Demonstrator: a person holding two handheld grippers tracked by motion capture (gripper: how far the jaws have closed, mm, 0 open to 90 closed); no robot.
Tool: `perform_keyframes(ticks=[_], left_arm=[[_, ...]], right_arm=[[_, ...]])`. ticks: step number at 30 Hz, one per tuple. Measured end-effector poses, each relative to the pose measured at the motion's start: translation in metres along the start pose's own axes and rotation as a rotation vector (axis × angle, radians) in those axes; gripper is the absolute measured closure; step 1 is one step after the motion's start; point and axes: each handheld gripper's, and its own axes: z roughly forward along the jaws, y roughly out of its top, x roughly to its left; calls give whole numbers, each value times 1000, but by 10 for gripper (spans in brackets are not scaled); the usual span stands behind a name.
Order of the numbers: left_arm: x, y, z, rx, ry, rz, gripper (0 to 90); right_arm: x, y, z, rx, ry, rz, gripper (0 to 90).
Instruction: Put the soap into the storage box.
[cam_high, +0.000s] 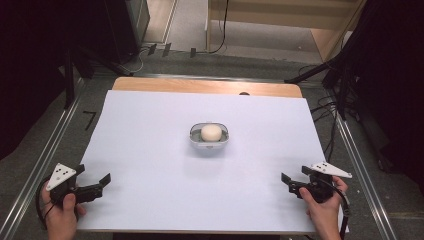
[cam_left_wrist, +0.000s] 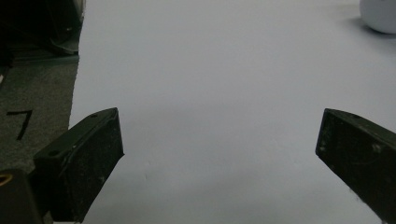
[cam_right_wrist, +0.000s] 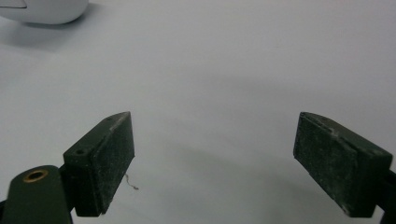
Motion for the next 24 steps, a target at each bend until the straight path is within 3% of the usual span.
perform_keyframes(ticks=[17, 24], left_arm=[[0, 0, 0, 1, 0, 0, 13], [0, 0, 0, 3, 0, 0, 13]], right_arm=[[-33, -20, -31, -32, -57, 48, 129], [-45, -27, -41, -42, -93, 44, 129]])
